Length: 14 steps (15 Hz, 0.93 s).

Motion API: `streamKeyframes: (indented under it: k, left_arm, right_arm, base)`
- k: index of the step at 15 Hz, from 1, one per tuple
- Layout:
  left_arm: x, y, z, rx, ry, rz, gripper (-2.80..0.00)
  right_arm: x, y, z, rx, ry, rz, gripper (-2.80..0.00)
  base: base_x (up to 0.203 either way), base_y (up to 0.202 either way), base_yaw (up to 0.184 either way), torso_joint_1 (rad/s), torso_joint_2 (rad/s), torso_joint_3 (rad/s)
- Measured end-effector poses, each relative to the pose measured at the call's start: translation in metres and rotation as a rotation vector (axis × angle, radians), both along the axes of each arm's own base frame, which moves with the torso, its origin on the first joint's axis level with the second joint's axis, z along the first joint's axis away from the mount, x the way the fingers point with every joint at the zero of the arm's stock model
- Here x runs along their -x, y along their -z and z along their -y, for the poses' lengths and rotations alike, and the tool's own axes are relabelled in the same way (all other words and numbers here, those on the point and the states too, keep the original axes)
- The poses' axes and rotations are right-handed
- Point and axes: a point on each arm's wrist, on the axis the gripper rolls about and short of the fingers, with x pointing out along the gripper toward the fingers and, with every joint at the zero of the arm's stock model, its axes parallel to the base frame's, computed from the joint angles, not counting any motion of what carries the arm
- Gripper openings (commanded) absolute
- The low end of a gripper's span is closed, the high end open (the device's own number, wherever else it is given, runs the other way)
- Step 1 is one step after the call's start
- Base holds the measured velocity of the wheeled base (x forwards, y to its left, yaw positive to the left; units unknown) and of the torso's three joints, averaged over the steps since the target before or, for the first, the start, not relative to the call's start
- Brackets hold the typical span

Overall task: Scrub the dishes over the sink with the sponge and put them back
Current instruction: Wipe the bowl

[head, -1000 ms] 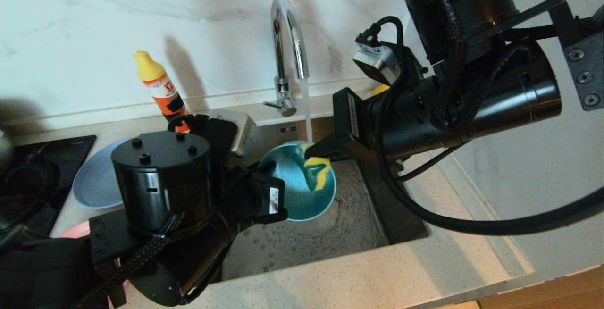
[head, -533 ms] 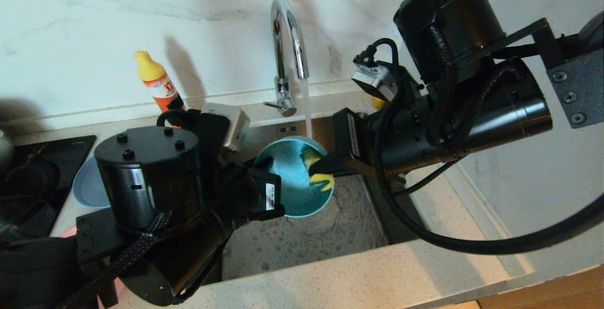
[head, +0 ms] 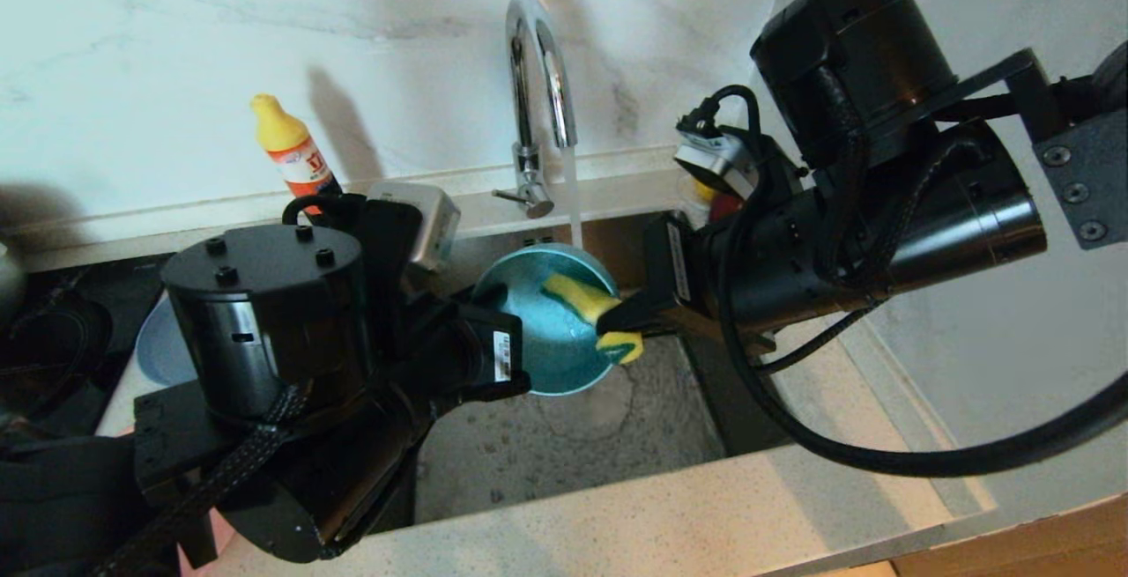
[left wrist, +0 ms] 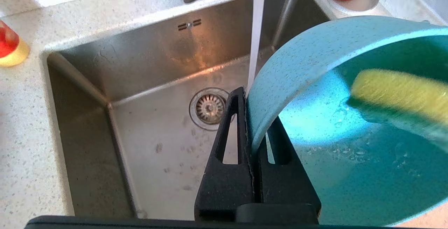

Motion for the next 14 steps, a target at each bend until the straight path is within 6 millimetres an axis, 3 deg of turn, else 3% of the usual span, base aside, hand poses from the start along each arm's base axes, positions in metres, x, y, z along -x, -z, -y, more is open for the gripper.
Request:
streamKeyframes:
  k: [9,14]
  left_arm:
    - [-0.003,-0.006,0.001,0.019,-0.004,0.014,-2.80]
    - [-0.004,-0.005,0.000,0.018,-0.012,0.013,-2.80]
  right_arm:
    - [0.006,0.022,-0.036,0.039,-0.082,-0.039,-2.80]
    - [0.008,0.028,-0.046,0.053,-0.102,-0.045,-2.80]
  base:
    - [0.000,0.000,0.000,0.000,0.00,0.000]
    - [0.000,0.000,0.000,0.000,0.00,0.000]
